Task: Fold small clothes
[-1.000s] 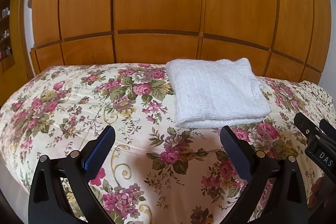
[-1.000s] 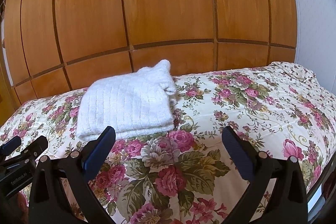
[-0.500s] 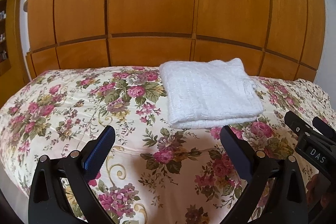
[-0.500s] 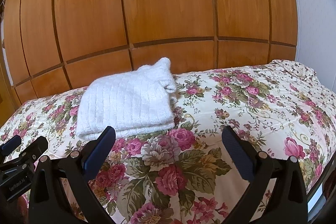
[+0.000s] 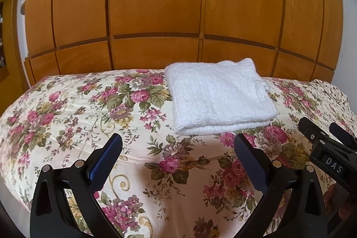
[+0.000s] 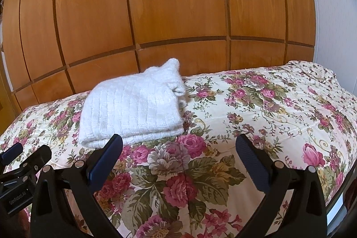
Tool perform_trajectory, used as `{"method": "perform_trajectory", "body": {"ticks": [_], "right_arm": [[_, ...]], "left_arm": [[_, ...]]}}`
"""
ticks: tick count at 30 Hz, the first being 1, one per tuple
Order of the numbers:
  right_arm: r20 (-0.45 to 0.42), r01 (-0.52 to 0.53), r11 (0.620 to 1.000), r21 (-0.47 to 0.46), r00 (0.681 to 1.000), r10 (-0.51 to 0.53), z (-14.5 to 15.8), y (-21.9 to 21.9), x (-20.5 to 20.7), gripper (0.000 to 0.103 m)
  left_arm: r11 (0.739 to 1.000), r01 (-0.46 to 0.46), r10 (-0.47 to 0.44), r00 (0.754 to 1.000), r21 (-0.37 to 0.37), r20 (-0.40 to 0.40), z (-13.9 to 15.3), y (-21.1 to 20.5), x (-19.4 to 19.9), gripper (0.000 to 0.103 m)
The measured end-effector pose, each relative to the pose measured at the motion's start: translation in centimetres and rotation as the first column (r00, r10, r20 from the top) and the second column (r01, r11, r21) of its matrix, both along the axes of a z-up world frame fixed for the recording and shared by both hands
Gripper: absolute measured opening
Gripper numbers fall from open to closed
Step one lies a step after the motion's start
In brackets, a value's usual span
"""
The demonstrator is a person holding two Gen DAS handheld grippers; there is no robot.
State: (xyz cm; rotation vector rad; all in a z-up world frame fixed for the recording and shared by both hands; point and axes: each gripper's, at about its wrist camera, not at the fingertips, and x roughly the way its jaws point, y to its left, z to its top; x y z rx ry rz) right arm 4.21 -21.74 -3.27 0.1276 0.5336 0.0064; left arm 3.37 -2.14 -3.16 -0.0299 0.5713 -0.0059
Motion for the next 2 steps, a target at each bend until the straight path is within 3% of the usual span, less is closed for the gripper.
{"method": "perform_trajectory", "body": {"ticks": [2], "right_arm": [[-0.004, 0.002, 1.000, 0.003, 1.000, -0.002, -0.15, -0.06, 0.06, 0.101]], "left_arm": [[1.000, 0.003, -0.003, 1.000, -0.008, -0.012, -0.18, 0.06, 0.21, 0.099]]}}
